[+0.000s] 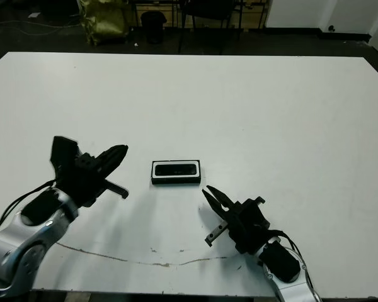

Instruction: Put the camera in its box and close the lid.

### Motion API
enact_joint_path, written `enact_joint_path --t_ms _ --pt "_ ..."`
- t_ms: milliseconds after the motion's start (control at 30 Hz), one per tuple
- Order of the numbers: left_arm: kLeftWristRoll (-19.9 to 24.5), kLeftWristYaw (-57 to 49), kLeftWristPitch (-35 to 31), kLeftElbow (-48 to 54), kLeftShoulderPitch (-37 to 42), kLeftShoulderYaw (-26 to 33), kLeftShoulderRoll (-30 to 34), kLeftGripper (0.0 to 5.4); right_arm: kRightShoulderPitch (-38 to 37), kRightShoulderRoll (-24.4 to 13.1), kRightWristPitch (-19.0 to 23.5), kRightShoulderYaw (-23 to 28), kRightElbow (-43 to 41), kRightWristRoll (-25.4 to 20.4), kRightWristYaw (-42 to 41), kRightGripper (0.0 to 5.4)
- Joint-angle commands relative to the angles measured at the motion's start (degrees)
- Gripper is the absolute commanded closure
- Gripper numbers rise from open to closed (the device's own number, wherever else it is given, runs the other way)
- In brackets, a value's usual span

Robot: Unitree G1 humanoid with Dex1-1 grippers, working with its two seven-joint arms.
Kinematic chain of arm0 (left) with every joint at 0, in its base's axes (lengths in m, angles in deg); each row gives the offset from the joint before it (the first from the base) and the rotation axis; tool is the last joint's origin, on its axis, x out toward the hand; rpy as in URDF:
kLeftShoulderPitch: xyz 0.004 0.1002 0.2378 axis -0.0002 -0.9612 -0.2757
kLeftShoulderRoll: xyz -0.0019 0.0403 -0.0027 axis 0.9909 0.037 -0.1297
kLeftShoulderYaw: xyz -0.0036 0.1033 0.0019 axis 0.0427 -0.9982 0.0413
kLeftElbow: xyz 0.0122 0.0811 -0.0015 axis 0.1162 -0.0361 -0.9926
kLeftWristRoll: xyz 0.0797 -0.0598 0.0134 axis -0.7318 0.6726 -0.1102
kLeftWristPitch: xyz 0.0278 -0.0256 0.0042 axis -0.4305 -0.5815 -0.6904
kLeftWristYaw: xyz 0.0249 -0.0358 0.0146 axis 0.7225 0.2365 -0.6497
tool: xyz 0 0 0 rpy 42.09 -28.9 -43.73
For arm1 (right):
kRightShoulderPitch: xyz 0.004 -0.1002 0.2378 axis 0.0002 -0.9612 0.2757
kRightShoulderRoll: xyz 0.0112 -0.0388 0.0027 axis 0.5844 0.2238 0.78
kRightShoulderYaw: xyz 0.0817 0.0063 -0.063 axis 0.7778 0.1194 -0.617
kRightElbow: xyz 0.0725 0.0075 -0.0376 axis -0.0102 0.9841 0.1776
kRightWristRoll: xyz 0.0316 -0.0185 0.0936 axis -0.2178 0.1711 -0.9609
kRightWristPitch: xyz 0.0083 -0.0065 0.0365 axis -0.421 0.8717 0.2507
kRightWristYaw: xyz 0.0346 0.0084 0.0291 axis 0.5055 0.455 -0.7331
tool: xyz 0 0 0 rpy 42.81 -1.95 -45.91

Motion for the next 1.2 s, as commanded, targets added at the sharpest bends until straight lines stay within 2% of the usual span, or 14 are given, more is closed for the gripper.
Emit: enact_joint_path --t_ms 33,167,300,400,433,500,600,800,867,967,1133,1200 --pt "-0.46 -4.54 -2.78 -3.99 0.45 2.37 -4.02 5.38 0.00 -0.51 -0.44 0.05 1.76 0.52 0.14 5.40" --pt "-0.70 -7.94 -1.67 -6.50 -1.13 4.31 -8.48 5.38 -0.26 -0.60 0.16 0.01 1.19 1.14 0.57 5.40" --pt "-0.86 -8.33 -0.66 -8.31 -2.98 5.33 -10.18 5.38 -0.33 -0.29 0.10 0.13 1.32 0.21 0.15 5.40" --pt "-1.10 -9.28 -0.75 -8.39 -4.28 5.91 -11.21 5.38 0.33 -0.68 -2.45 -0.04 2.92 0.67 -0.31 5.40" --pt "-1.00 -9.73 -0.90 -8.28 -4.71 6.29 -11.69 5.38 0.30 -0.85 -2.00 -0.04 2.73 0.81 -0.25 5.40" --pt "-1.25 -10.23 -1.27 -7.88 -5.50 6.44 -11.95 5.38 0.03 -1.13 -0.79 0.00 1.67 0.96 -0.09 5.40" --pt "-1.18 -9.21 -0.23 -7.89 -6.98 6.59 -11.51 5.38 -0.07 -0.70 -1.28 0.33 1.82 -0.73 -0.58 5.40" --pt "0.15 -5.85 1.80 -7.72 -10.59 8.24 -10.15 5.38 -0.03 -1.11 -0.31 0.15 1.69 0.72 0.30 5.40" --pt "1.10 -3.40 5.22 -9.85 -11.90 9.59 -10.11 5.38 -0.31 -1.14 0.63 0.18 0.73 0.73 0.40 5.40" --pt "2.28 -0.85 8.59 -12.27 -13.14 11.14 -9.83 5.38 -0.12 -0.84 -0.99 0.36 2.11 0.13 -0.07 5.40" --pt "-1.07 -6.92 5.51 -6.17 -15.17 9.99 -10.47 5.38 0.82 -1.31 -3.70 0.26 3.94 1.30 -0.36 5.40" --pt "-0.81 -7.89 4.07 -4.54 -15.70 10.49 -10.42 5.38 0.42 -1.39 -2.36 0.35 2.71 0.71 -0.55 5.40"
